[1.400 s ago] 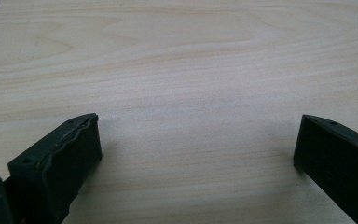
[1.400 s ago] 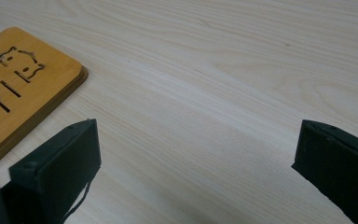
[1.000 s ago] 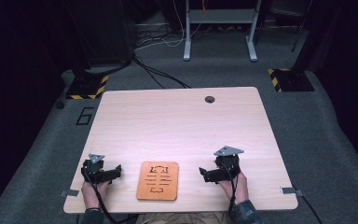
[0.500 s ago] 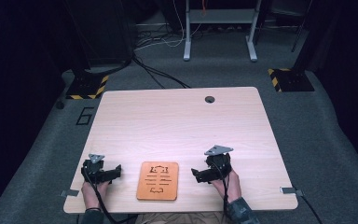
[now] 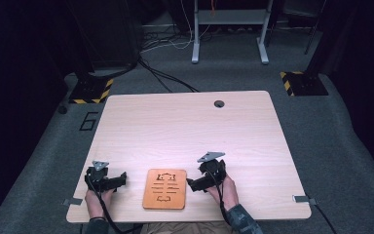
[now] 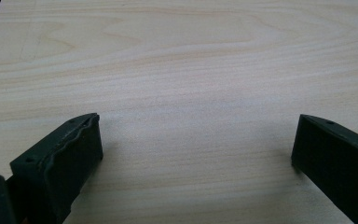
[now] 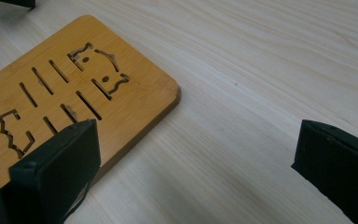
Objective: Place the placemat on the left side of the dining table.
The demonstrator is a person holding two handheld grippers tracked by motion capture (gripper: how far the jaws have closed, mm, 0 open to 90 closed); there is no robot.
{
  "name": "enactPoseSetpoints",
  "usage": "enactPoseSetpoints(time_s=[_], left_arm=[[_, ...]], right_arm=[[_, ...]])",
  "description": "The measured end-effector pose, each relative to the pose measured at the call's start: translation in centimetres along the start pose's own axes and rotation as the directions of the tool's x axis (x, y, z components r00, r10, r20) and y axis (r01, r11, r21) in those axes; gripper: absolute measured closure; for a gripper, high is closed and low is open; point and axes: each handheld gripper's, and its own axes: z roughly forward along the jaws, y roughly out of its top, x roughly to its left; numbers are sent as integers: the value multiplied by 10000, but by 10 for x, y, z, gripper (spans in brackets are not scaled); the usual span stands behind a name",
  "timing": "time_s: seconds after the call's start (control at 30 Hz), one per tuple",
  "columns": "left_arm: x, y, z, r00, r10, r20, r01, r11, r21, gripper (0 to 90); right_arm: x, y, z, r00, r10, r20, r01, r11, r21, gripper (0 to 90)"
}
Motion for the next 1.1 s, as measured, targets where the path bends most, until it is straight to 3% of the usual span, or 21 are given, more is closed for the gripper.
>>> enactPoseSetpoints(time_s=[0.2,0.47,1.1], left_arm=[[0,0,0,10000,-73,2,73,10000,-17,14],[0,0,0,10000,-64,-3,64,10000,-11,14],[0,0,0,10000,-15,-13,15,10000,1,14]], right_arm=[[9,7,21,9998,-159,-153,163,9995,262,0],[17,8,36,9995,-274,-134,282,9978,596,0],[27,7,47,9985,-516,-188,530,9951,834,0]])
